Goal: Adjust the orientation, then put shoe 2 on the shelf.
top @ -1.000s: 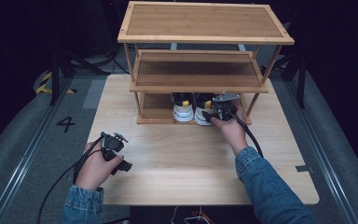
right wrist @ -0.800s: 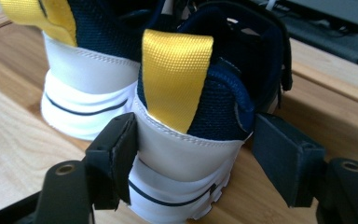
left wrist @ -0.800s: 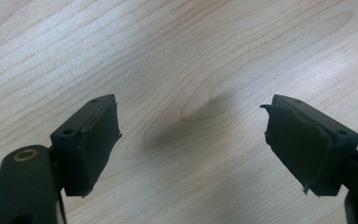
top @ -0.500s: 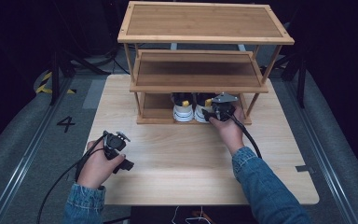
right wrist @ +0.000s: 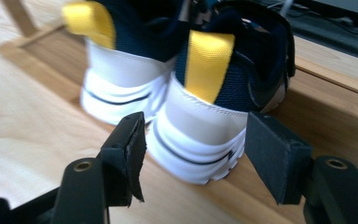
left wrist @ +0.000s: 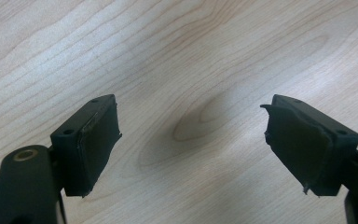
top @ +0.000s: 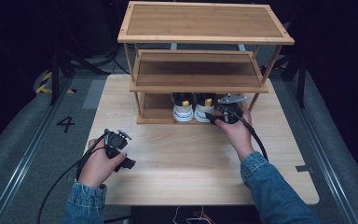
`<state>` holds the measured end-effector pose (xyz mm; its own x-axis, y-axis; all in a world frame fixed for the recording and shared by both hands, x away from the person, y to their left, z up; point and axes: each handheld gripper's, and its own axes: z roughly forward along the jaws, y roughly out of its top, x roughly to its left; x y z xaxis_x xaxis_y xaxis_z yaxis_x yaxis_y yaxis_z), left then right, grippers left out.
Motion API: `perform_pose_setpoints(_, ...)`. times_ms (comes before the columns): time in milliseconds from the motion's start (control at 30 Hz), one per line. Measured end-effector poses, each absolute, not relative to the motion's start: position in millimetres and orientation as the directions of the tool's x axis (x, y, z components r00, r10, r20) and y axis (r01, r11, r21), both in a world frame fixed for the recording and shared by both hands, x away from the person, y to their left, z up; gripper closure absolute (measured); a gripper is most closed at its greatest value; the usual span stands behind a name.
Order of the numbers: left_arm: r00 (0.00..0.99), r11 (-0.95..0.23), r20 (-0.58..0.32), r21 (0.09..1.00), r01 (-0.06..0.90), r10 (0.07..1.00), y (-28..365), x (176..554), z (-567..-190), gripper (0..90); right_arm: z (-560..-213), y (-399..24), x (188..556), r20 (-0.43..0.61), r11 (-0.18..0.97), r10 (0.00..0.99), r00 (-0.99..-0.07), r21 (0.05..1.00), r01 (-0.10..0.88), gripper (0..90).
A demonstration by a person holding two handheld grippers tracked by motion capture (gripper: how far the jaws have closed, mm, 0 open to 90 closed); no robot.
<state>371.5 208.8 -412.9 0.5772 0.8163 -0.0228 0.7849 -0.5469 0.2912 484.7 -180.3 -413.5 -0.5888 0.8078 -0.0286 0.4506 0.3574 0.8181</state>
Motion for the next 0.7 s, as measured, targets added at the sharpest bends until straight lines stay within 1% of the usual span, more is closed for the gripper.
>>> perform_pose_setpoints(167, 0.577, -0.547, -0.021, 0.294, 0.784, 0.816, 209.0, 368.8, -412.1, 17.8, -394.4, -190.4, 465.4, 0.002, 0.356, 0.773, -0.634, 0.826, 0.436, 40.3)
perform_pose_setpoints(267, 0.575, -0.545, -0.020, 0.291, 0.786, 0.818, 210.4, 367.7, -411.9, 17.8, -384.2, -199.6, 453.7, -0.018, 0.375, 0.757, -0.653, 0.831, 0.412, 40.6)
perform_pose_setpoints(333, 0.572, -0.542, -0.021, 0.293, 0.787, 0.820, 211.0, 367.3, -411.9, 17.8, -381.3, -203.0, 450.2, -0.022, 0.380, 0.753, -0.658, 0.831, 0.407, 40.6)
perform_pose_setpoints(567, 0.566, -0.534, -0.024, 0.298, 0.791, 0.824, 215.3, 365.8, -412.8, 17.8, -370.0, -237.9, 429.4, -0.010, 0.370, 0.757, -0.654, 0.831, 0.415, 40.5)
perform_pose_setpoints(700, 0.573, -0.541, -0.009, 0.322, 0.777, 0.819, 219.0, 366.1, -411.6, 17.9, -367.4, -259.7, 421.5, 0.010, 0.347, 0.761, -0.648, 0.838, 0.421, 39.9)
